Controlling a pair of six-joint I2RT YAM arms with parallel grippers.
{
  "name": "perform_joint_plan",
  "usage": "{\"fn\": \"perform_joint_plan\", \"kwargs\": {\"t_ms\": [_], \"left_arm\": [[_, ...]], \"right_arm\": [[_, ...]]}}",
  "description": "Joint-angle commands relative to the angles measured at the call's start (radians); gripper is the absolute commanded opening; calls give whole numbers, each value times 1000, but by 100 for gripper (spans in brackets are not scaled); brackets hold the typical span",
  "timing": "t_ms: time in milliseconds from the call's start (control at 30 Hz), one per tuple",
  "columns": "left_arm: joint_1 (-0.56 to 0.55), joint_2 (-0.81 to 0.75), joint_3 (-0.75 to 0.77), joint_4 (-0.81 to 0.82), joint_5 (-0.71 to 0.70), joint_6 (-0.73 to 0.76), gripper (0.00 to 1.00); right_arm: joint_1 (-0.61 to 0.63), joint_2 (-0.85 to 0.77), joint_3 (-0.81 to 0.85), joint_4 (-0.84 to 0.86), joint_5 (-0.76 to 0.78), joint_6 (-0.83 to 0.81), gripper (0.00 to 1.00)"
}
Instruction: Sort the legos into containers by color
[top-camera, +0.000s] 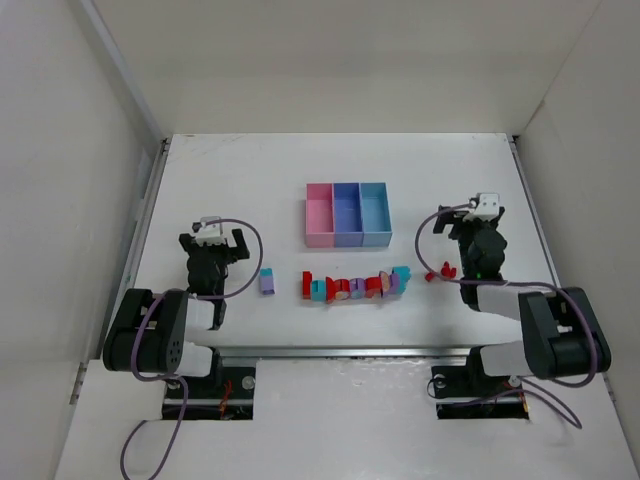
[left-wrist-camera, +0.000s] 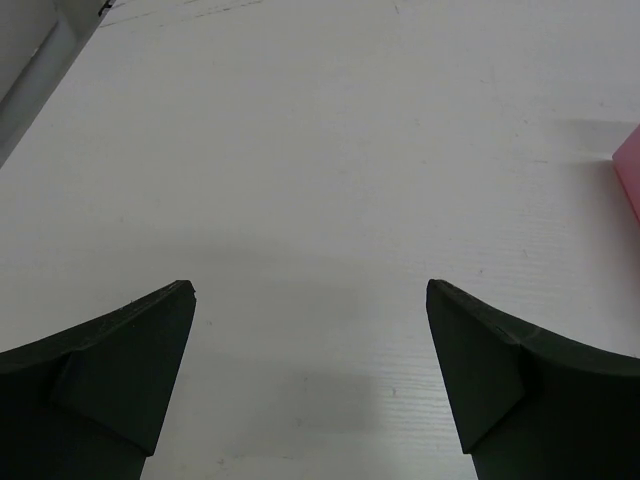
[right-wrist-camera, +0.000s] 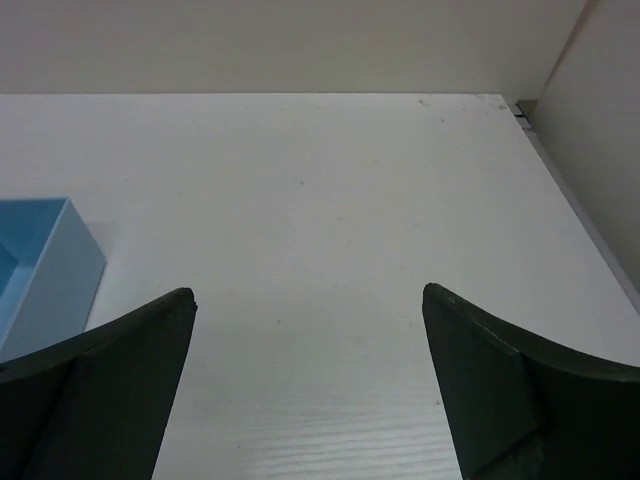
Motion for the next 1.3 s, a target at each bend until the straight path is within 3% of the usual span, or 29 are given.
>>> {"fn": "perform_joint_plan", "kwargs": {"t_ms": [0, 33, 167, 267, 300, 333, 367, 400, 433, 467, 500, 533, 600, 633, 667, 733, 767, 800, 867, 1000, 1200, 1267], "left_arm": [[-5, -11, 10, 246, -14, 7, 100], [-5, -11, 10, 246, -14, 7, 100], [-5, -11, -3, 306, 27, 32, 100], [-5, -115, -80, 350, 107, 50, 100], [-5, -302, -80, 140, 172, 64, 100], [-5, -423, 48, -114, 293, 129, 100], [-5, -509, 134, -365, 445, 545, 100], [-17, -589, 206, -658, 557, 685, 100], [-17, -615, 257, -705, 591, 749, 100], [-17, -629, 320, -705, 540, 763, 100], [-30, -629, 357, -705, 476, 718, 100], [-30, -613, 401, -751, 328, 666, 100], [-39, -565, 580, -886, 210, 532, 100], [-39, -500, 742, -1140, 220, 460, 100], [-39, -463, 811, -1272, 263, 460, 100], [-50, -392, 904, -1491, 363, 472, 100], [-50, -339, 931, -1656, 468, 540, 100], [-68, -318, 945, -1722, 504, 587, 100], [-91, -271, 954, -1811, 503, 612, 100], [-155, -202, 928, -1902, 368, 549, 100], [-280, -105, 945, -1954, 253, 192, 100], [-313, -65, 936, -1914, 146, 117, 100]], "right_arm": [[4, -109, 132, -190, 109, 41, 100], [13, -142, 231, -358, 109, 41, 100], [76, -190, 471, -611, 265, -106, 100], [157, -203, 719, -814, 497, -229, 100], [179, -191, 779, -862, 552, -334, 100], [199, -180, 835, -901, 613, -376, 100], [229, -168, 885, -957, 770, -390, 100], [230, -139, 998, -1005, 845, -348, 100], [230, -126, 1065, -1091, 890, -296, 100], [230, -115, 1134, -1213, 778, -250, 100], [221, -94, 1256, -1459, 640, -218, 100], [207, -82, 1303, -1551, 499, -158, 100], [197, -59, 1347, -1651, 272, -73, 100], [197, -48, 1334, -1651, 210, -18, 100], [197, -48, 1290, -1633, 209, 7, 100], [217, -48, 1250, -1622, 220, 69, 100], [217, -48, 1233, -1612, 230, 132, 100], [231, -48, 1217, -1611, 221, 160, 100], [263, -48, 1179, -1611, 212, 220, 100], [343, -28, 1130, -1624, 235, 304, 100], [467, -6, 1079, -1644, 332, 476, 100], [490, 6, 1068, -1635, 332, 513, 100]]}}
